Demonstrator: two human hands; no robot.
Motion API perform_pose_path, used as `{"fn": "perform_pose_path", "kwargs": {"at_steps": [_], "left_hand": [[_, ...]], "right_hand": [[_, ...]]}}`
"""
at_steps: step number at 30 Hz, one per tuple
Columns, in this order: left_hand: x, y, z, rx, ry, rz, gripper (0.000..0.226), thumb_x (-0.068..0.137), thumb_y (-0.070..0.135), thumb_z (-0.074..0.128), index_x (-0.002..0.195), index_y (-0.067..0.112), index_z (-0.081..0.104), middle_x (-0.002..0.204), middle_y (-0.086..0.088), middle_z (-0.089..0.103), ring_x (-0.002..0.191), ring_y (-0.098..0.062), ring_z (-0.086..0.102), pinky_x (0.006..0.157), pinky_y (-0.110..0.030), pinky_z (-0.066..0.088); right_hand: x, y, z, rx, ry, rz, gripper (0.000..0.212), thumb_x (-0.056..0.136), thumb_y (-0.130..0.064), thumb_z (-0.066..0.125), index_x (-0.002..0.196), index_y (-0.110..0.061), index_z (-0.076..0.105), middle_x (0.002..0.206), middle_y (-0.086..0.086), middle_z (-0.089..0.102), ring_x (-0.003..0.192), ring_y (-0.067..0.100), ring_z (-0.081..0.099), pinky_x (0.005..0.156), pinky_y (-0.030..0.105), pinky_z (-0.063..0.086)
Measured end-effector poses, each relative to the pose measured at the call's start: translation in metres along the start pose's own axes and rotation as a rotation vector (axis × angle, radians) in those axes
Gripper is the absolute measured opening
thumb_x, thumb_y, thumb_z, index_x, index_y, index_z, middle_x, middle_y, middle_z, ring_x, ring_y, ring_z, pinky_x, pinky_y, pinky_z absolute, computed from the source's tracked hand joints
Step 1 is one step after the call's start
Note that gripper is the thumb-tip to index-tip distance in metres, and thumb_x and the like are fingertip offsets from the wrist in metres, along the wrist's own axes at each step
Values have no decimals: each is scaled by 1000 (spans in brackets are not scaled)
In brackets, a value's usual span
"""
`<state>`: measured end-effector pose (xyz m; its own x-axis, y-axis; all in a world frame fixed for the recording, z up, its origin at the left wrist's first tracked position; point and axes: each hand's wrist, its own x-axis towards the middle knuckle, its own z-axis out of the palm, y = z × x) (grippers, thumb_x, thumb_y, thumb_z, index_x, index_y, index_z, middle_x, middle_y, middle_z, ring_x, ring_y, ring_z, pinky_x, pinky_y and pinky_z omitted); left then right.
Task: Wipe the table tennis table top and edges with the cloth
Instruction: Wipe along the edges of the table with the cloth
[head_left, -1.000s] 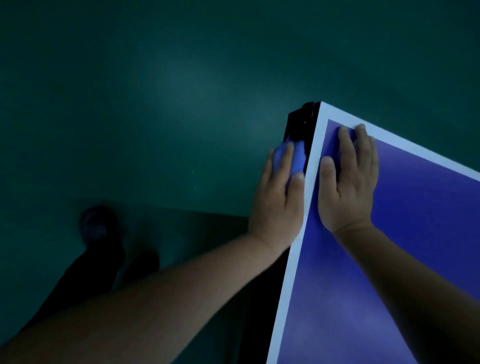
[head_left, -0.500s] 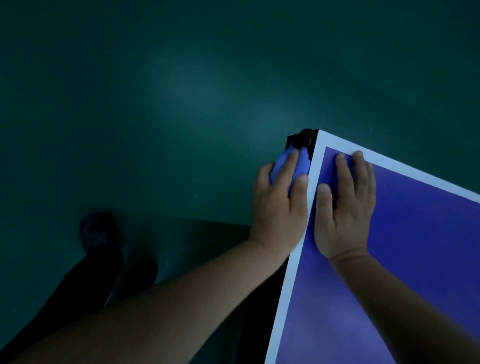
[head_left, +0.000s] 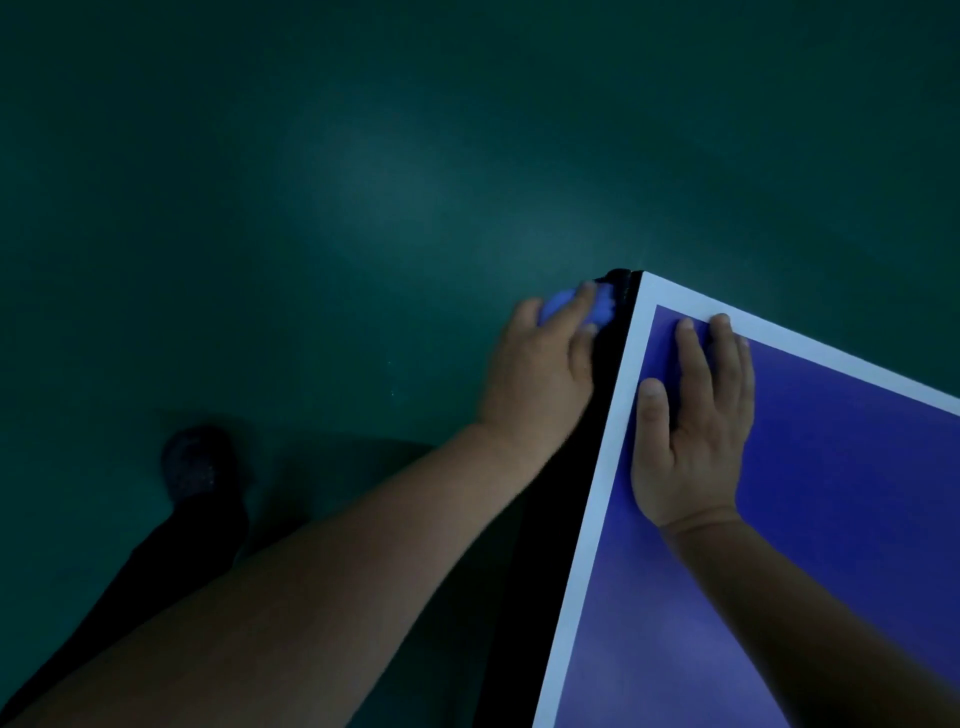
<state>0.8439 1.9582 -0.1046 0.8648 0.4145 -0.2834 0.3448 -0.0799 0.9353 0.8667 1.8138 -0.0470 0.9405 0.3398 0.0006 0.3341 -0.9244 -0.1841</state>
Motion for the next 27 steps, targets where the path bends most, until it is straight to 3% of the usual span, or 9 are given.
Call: {"fn": "perform_pose_path", "kwargs": {"at_steps": [2,5,6,9,13,17,21,24,27], "left_hand": [[12,-11,-3,-23,-25,-136,42,101,28,50,140,17,60,119,-20,59,112,-33,60,96,-29,45],[-4,-9,-8,-183,41,-181,41,103,30,49,141,20,58,129,-9,62,118,-13,55,97,-7,34],[-21,-6,-9,-208,53,-160,45,103,36,44,144,21,55,135,-6,60,122,-7,52,101,-5,31],[-87,-3,-5,-261,-87,-85,57,102,49,29,155,28,37,161,4,36,146,1,28,119,-17,21],[-117,3,3,-287,-144,-112,54,104,48,24,156,36,21,167,10,17,153,1,8,121,-15,11],[-45,7,14,-272,-97,-162,54,106,40,25,159,30,20,168,4,18,152,0,9,111,-2,3],[14,10,20,-280,-81,-218,54,108,38,27,161,29,21,167,3,22,152,-10,19,118,-16,12],[-31,8,12,-272,-100,-89,54,108,33,28,161,24,20,168,8,18,153,-4,14,115,-7,6],[-100,-4,3,-216,-181,-61,53,109,36,22,161,26,16,168,14,10,154,-2,4,120,-13,5]], "right_hand": [[0,0,0,5,0,5,61,101,-43,35,154,-14,37,165,11,24,154,30,15,122,56,15],[1,0,-1,6,2,0,60,101,-43,35,154,-14,37,165,11,24,154,30,15,122,56,15],[0,0,-1,2,2,-1,60,101,-42,35,154,-14,37,165,11,24,154,30,15,122,56,15],[1,1,-1,7,2,3,59,101,-42,36,154,-15,37,165,10,24,154,29,15,122,56,15],[0,1,0,10,-4,8,59,101,-41,36,154,-16,36,165,9,23,154,28,14,122,56,15],[0,0,-1,12,-1,12,59,101,-41,37,154,-15,37,165,10,23,154,29,15,123,56,15],[0,0,-1,1,-8,13,60,101,-43,36,155,-15,36,165,9,23,154,28,14,122,57,15],[-1,0,-2,-2,-7,19,60,101,-44,35,155,-16,36,165,9,23,154,28,14,122,57,15],[0,0,-1,-14,-9,16,59,102,-44,35,155,-17,35,165,10,23,154,30,15,122,58,15]]}}
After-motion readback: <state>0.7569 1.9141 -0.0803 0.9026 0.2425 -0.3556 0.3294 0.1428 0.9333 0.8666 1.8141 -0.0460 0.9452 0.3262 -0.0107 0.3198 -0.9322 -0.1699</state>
